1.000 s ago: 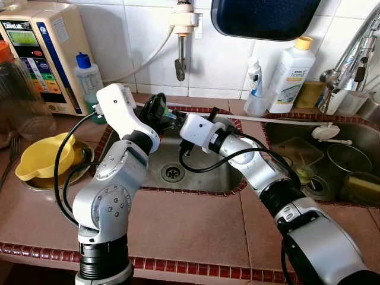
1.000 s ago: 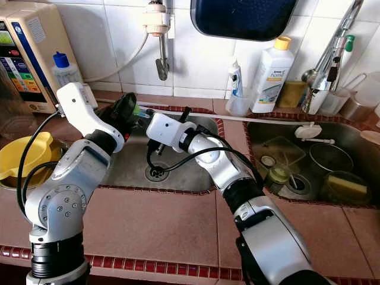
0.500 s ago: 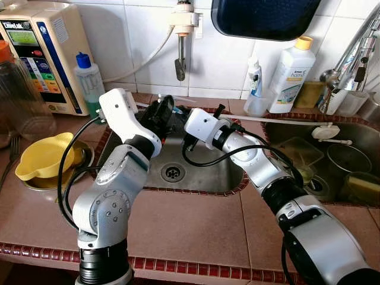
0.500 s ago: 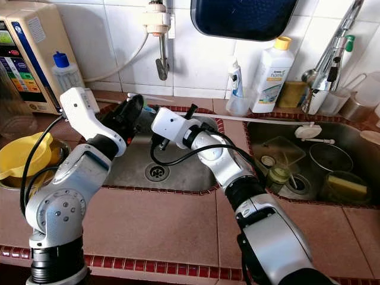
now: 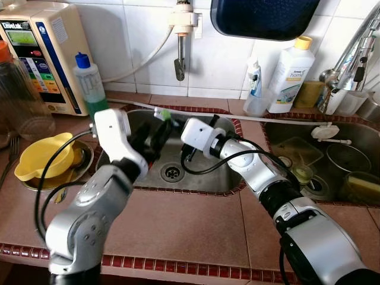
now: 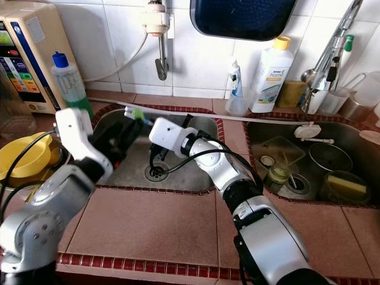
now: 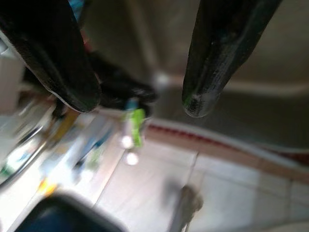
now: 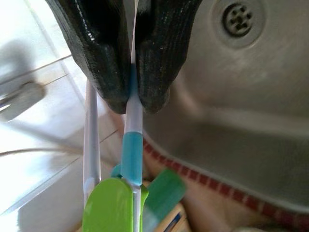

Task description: Kitchen organization

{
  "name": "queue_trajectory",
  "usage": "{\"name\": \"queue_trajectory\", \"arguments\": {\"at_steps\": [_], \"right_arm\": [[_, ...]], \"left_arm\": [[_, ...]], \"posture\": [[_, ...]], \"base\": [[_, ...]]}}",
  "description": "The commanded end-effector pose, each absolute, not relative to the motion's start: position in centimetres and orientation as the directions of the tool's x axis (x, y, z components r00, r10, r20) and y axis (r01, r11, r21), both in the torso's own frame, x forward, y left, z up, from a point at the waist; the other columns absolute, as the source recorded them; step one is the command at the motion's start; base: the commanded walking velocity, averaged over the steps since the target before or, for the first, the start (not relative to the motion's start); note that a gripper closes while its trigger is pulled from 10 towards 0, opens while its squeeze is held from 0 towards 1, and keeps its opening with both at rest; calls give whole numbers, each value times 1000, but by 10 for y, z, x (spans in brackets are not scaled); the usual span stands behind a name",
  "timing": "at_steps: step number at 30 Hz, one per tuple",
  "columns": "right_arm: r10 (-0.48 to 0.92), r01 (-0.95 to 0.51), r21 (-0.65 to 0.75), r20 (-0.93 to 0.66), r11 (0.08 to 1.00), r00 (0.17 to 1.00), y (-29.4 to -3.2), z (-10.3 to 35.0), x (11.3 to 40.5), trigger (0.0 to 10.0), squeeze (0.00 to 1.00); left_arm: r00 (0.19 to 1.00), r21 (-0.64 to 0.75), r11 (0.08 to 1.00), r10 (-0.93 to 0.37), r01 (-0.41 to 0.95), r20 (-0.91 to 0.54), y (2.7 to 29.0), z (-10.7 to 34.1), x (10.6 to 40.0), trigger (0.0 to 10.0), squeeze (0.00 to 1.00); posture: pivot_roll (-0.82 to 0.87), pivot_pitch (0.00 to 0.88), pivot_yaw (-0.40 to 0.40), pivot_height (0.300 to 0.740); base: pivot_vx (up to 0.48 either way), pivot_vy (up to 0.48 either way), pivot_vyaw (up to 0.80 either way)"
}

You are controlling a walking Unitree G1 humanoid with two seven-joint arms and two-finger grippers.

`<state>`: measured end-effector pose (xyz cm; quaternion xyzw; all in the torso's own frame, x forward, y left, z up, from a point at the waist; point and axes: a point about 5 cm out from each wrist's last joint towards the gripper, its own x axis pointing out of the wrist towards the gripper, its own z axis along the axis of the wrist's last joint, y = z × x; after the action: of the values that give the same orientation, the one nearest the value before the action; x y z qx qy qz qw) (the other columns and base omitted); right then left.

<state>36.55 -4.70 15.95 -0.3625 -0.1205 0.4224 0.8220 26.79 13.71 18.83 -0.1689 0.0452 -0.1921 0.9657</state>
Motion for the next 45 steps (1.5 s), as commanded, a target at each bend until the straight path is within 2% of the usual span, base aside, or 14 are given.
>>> {"name": "queue_trajectory", "arguments": {"at_steps": [1,7,9,10,11,12,13,15,18,19,20,21,37,45], "right_arm": [[787,-623,-700,-141,350,601,-49,159,367,0,0],[735,-684,-626,-250,374,631,-62,144,371,745,0],[719,-703,-608,-292,370,631,-66,139,372,5059,0],[717,-705,-607,-298,367,630,-66,138,372,5059,0],[707,-710,-597,-312,373,634,-67,136,372,6784,0],[701,-714,-590,-321,378,637,-68,135,372,6784,0],[705,-720,-586,-326,373,630,-67,134,372,10000,0],[706,-720,-603,-340,343,621,-66,133,371,9608,0],[713,-718,-639,-364,276,599,-61,133,370,10000,0],[716,-718,-645,-370,261,592,-60,133,369,10000,361],[718,-719,-647,-373,253,588,-59,133,369,10000,361],[715,-715,-655,-376,245,589,-59,134,369,10000,1000],[724,-750,-634,-425,191,543,-62,130,367,10000,1000],[728,-723,-653,-382,224,570,-60,140,371,10000,1000]], "left_arm": [[911,-304,870,-413,387,-22,136,189,266,10000,1000],[913,-226,899,-400,375,-78,150,172,264,10000,1000],[915,-196,907,-394,372,-84,153,167,263,10000,1000],[915,-192,908,-394,373,-84,153,167,263,10000,1000],[919,-186,912,-386,366,-84,153,166,263,10000,1000],[921,-180,915,-380,361,-84,154,165,263,10000,1000],[925,-169,920,-372,355,-82,154,165,263,10000,1000],[927,-166,921,-367,351,-75,153,165,263,10000,1000],[932,-161,926,-355,342,-65,153,165,263,10000,1000],[933,-158,927,-354,341,-60,152,165,263,10000,1000],[934,-156,927,-353,341,-57,152,164,262,10000,1000],[934,-151,928,-353,341,-56,152,164,262,10000,1000],[937,-130,932,-346,338,-50,151,163,262,10000,1000],[937,-137,931,-346,337,-50,150,162,260,10000,1000]], "posture": [[156,0,-8,740],[167,0,-9,740],[169,0,-5,740],[169,0,-5,740],[169,0,-6,740],[169,0,-5,740],[170,0,-5,740],[174,0,-7,740],[178,0,-10,740],[178,0,-10,740],[178,0,-10,740],[178,0,-10,740],[186,0,-16,740],[187,0,-20,740]], "base": [[0,0,0],[0,0,0],[0,0,0],[0,0,0],[0,0,0],[0,0,0],[0,0,0],[0,0,0],[0,0,0],[0,0,0],[0,0,0],[0,0,0],[0,0,0],[0,0,0]]}}
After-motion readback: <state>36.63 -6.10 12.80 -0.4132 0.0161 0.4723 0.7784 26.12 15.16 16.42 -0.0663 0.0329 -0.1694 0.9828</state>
